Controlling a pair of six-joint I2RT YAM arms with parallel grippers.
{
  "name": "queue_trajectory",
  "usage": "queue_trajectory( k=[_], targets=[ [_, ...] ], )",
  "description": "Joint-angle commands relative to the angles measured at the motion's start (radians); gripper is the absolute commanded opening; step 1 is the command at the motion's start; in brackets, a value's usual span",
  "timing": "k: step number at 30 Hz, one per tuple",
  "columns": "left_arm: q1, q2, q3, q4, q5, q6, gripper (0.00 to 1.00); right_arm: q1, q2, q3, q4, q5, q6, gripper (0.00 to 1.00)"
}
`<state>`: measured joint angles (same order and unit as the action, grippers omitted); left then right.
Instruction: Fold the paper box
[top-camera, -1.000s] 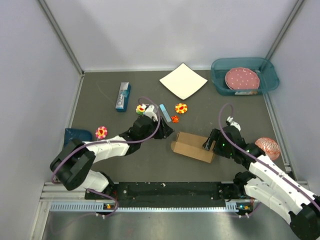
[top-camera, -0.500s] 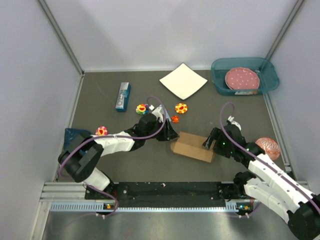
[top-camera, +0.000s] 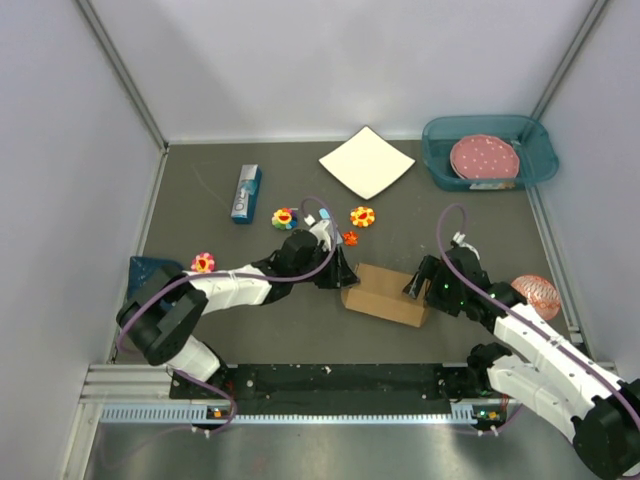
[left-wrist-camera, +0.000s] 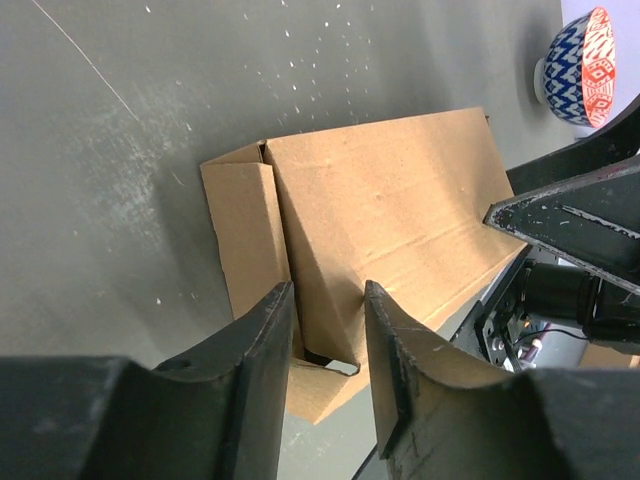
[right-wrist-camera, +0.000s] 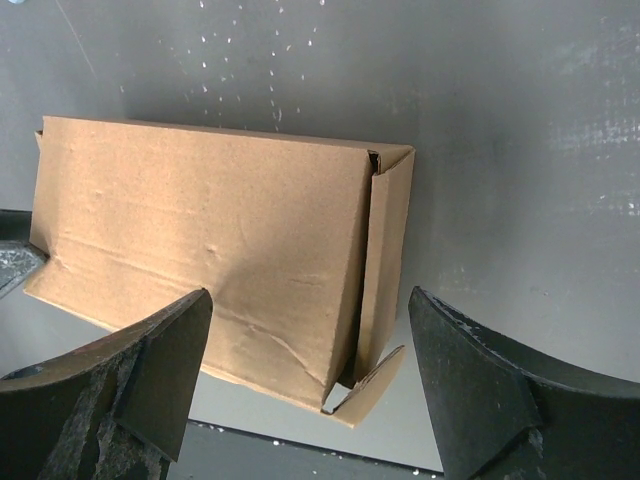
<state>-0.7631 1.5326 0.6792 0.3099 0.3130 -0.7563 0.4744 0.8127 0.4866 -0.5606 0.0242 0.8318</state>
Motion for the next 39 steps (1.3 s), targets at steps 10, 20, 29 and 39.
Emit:
queue_trajectory(
  k=[10, 20, 29, 39],
  targets=[
    [-0.074, 0.023, -0.01, -0.132, -0.225, 0.135, 0.32, -0.01, -0.01, -0.025, 0.039, 0.039, -0.079, 0.79],
    [-0.124, 0.158, 0.003, -0.239, -0.425, 0.157, 0.29, -0.01, -0.017, -0.005, 0.037, 0.065, -0.12, 0.79],
    [-0.143, 0.149, -0.004, -0.238, -0.457, 0.115, 0.29, -0.008, -0.147, 0.118, 0.161, -0.019, -0.161, 0.75],
    [-0.154, 0.086, 0.008, -0.264, -0.462, 0.081, 0.3, 0.061, 0.124, 0.046, 0.453, -0.289, -0.171, 0.3]
  ],
)
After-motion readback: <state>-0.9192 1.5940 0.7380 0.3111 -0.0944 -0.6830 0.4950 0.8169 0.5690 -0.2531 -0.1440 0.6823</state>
